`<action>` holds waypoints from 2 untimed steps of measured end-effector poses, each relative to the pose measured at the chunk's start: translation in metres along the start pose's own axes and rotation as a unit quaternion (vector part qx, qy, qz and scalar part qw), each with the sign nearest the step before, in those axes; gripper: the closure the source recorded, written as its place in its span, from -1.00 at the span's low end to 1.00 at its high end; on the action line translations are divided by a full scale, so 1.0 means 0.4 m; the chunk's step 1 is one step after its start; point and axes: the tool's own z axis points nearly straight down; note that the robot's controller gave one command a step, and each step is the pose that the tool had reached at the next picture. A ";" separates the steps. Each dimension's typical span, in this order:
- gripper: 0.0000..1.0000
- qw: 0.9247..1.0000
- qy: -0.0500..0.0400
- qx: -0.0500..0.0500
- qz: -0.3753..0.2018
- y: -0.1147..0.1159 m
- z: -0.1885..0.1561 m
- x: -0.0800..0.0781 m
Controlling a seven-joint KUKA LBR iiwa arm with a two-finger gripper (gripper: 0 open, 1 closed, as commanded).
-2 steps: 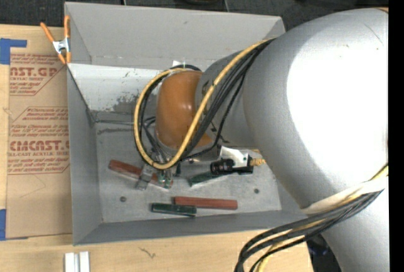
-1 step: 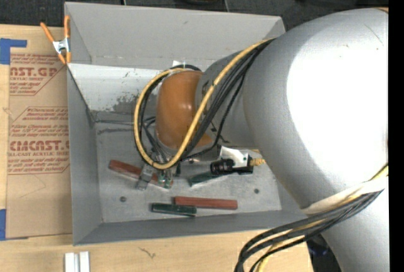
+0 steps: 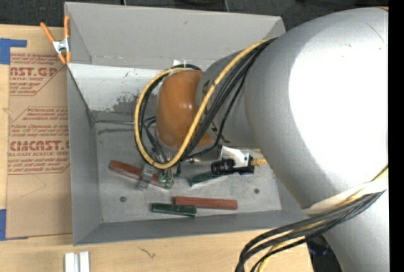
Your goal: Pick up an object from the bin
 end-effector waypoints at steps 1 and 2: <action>1.00 1.000 0.001 0.000 0.000 -0.001 -0.031 0.002; 1.00 1.000 -0.001 -0.001 0.000 0.001 -0.057 -0.001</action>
Offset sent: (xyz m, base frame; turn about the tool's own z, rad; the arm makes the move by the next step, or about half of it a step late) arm 0.0000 0.0000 0.0343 0.0000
